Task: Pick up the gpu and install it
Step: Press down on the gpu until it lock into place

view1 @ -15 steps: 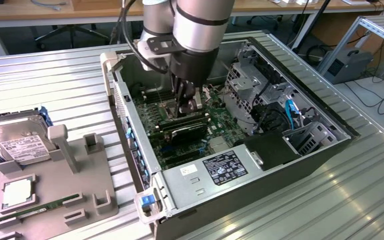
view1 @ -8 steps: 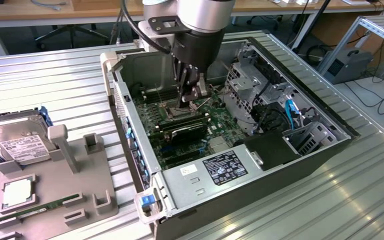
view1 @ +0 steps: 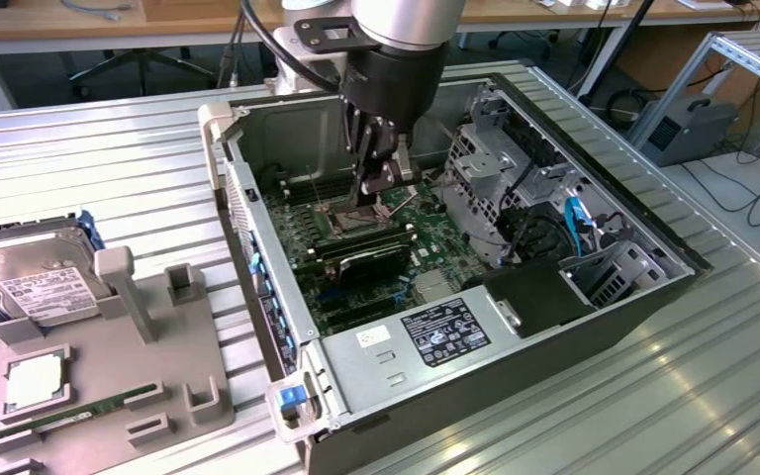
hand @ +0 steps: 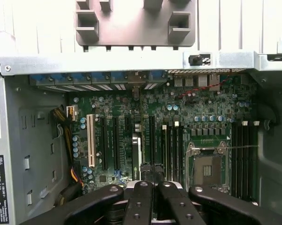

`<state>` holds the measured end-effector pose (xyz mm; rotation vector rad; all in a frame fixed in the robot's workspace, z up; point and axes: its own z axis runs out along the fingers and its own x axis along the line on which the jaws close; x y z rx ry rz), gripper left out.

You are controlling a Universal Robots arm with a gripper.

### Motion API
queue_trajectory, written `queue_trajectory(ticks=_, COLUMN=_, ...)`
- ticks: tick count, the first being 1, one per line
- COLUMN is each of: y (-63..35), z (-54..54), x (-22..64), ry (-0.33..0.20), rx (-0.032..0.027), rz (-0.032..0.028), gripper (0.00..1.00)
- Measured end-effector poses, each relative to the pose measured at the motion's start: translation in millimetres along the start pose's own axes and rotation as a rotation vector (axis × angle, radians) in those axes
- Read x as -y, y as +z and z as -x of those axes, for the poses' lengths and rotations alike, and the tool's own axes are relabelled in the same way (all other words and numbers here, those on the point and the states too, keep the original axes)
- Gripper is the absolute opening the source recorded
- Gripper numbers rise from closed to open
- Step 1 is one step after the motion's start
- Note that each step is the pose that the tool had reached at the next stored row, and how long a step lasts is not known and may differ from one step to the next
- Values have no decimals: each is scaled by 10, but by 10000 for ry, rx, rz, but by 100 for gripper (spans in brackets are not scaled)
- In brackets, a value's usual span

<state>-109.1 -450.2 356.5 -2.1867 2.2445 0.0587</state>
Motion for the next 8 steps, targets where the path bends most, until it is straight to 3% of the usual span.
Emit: queue_trajectory(ticks=8, y=-1, z=0, x=0, ry=0, rx=-2, rz=1, gripper=11)
